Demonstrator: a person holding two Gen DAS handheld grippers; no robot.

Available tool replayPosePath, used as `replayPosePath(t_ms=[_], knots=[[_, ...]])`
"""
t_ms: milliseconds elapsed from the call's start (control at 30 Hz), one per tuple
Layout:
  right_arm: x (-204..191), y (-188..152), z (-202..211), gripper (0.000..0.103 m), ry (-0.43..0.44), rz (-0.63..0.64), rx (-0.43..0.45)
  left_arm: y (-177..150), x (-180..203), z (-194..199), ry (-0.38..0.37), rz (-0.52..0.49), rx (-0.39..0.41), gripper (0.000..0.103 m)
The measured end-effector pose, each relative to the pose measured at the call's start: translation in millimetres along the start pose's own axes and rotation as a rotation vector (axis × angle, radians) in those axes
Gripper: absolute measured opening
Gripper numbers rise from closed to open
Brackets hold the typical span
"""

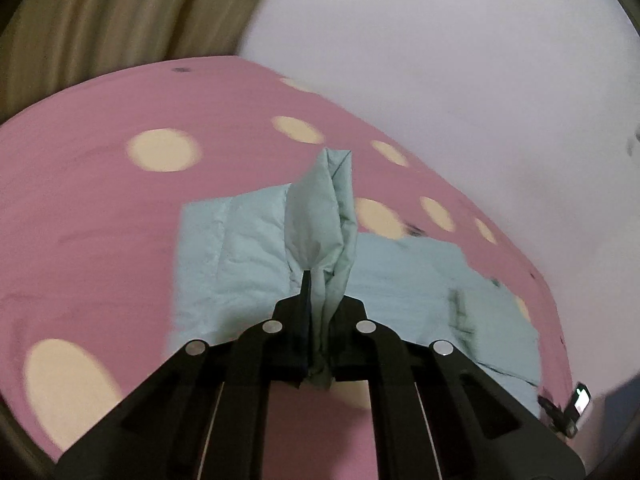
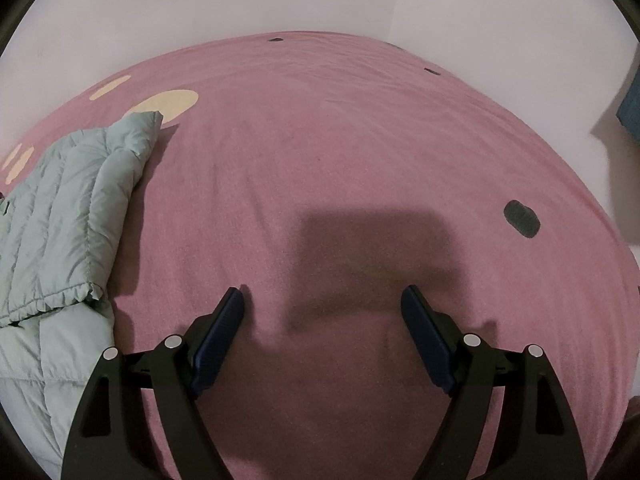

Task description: Fold large clothes

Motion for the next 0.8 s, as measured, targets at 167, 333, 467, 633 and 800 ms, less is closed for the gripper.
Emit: replayPosePath(t_ms=[167,333,467,633,800], knots=[[0.9,-0.7,0.1,0.080,0.011,-0.009,0.001,-32.3,106.9,-38.9,-0.091,-0.110,-0.089,0.006],[1.7,-0.8,-0.9,0.080,0.018,-0.015,0.003,-77.5,195.9,-88.1,-0.137,-0.197,-0.187,0.006],[1.8,-1.0,-1.7,0.080,0.022,-0.019,0.003,-118.0,242.3,-117.4,-0.164,-0.235,-0.264,0.006],[1.4,-0.9,-2.4,0.080,0.022,-0.019,0.002,-169.0,292.6,-151.9,-0.178,-0.275,-0.352,0.006],[1.0,-1.2,-2.2,0.080,0.022,-0.019,0.003,-211.3,328.0,-174.9,-0.204,-0.316,-0.422,0.006]])
Point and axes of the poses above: each gripper's, at about its wrist camera, not at the fingertips, and z roughly against the way its jaws point, x to its right, y to its top, the point moved 6 cm from there along -z, roughly the way its jaws point, and after that the axes turned 10 degrees about z, right-handed, at the moved point
